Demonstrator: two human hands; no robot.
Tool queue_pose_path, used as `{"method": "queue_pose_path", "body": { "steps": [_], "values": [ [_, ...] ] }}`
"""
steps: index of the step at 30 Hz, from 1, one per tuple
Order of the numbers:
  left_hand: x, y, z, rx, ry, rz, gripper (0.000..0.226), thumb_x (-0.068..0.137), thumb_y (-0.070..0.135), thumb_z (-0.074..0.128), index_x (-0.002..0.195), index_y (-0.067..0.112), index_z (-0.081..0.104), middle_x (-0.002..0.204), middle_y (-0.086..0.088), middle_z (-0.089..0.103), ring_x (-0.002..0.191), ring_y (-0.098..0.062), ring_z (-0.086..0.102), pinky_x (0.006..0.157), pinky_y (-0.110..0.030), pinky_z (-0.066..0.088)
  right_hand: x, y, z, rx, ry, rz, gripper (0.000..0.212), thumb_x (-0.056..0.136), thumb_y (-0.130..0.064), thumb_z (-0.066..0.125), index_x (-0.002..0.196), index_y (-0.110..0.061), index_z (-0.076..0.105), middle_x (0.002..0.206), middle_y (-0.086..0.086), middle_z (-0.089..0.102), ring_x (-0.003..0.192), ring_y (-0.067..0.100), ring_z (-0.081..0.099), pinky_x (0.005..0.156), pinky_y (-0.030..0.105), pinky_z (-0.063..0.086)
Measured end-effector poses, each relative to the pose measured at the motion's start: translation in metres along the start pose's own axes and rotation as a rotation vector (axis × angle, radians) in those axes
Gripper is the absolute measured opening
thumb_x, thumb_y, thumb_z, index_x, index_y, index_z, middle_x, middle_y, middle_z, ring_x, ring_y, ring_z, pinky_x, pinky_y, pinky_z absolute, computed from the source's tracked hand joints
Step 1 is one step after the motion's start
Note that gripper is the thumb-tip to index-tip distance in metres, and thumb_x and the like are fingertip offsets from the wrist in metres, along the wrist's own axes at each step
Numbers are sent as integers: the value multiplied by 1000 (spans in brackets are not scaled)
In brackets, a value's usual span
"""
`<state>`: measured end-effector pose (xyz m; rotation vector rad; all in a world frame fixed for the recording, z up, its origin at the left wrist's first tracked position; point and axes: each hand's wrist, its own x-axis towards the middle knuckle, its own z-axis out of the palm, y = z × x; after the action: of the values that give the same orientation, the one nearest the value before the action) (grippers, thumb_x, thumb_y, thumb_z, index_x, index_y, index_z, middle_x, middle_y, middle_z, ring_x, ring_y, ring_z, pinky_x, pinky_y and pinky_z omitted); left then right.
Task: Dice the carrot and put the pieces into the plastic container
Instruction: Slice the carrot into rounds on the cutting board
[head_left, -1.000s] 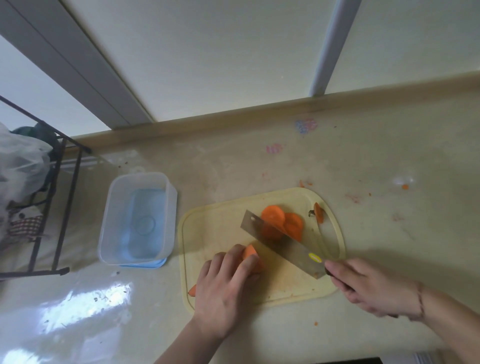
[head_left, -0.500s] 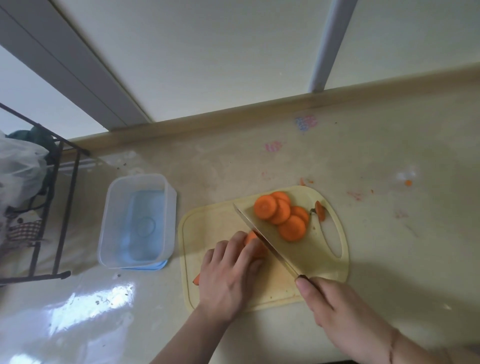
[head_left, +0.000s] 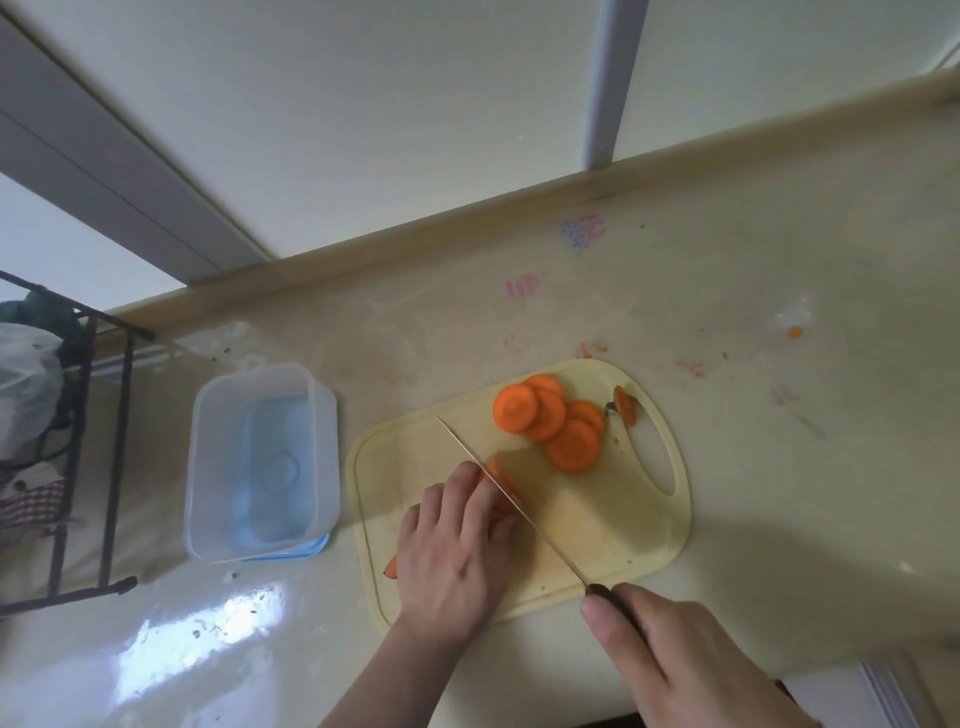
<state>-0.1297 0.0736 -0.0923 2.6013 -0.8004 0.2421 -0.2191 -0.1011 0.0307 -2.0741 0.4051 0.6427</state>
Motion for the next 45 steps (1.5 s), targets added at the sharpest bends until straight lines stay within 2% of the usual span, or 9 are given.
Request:
{"method": "queue_pose_path", "body": {
  "steps": [13,19,23,28,32,34,36,40,45],
  "values": [
    [1,-1,0,7,-52,9,33,91,28,55,122,18,52,121,-8,67,87,-30,62,64,-42,52,1,-2,-2,51,55,2,49,77,-62,18,74,-23,48,70,-40,51,71,-7,50,64,13,37],
    [-4,-6,6,-26,-20,33,32,93,25,56,124,17,52,122,-10,64,93,-31,61,68,-42,51,19,3,-7,36,6,38,57,88,-60,25,72,-13,52,65,9,53,60,14,47,63,27,39],
    [-8,-10,9,-19,-18,93,35,92,24,54,126,18,49,128,-7,51,96,-31,56,72,-39,42,53,-2,5,56,19,-46,60,85,-66,21,62,-16,45,52,-2,46,52,11,43,61,31,39],
    [-7,-10,8,-58,0,85,31,93,25,54,123,18,49,121,-6,50,90,-32,58,68,-39,45,42,4,17,36,76,-35,63,86,-63,22,78,-13,60,65,5,59,63,12,54,70,29,42],
    [-8,-11,12,-48,16,106,33,90,19,58,122,16,50,118,-9,52,86,-34,60,65,-40,48,7,23,12,-54,23,138,51,94,-55,26,96,-18,61,71,6,58,72,6,57,63,10,40],
    [-8,-11,12,-48,29,99,33,90,18,61,121,15,50,119,-9,51,86,-33,59,65,-39,47,10,30,15,-60,39,88,64,89,-64,21,99,-16,62,82,8,65,79,10,59,70,14,42],
    [-7,-10,11,-57,35,96,33,91,20,64,120,16,50,119,-8,51,87,-32,58,66,-39,46,27,30,21,-15,82,-9,80,80,-75,13,93,-14,63,84,5,68,83,10,61,79,26,46],
    [-4,-7,6,-65,37,93,24,97,27,52,119,17,50,119,-9,54,87,-33,59,67,-40,46,62,13,28,43,116,-70,61,83,-66,19,62,-15,46,52,2,47,56,13,49,57,25,36],
    [-6,-3,3,-76,60,53,26,97,27,52,121,17,50,125,-8,49,92,-32,56,71,-40,46,56,13,21,111,135,-28,58,81,-65,24,59,-16,44,47,0,48,47,12,45,58,36,40]
  ]
}}
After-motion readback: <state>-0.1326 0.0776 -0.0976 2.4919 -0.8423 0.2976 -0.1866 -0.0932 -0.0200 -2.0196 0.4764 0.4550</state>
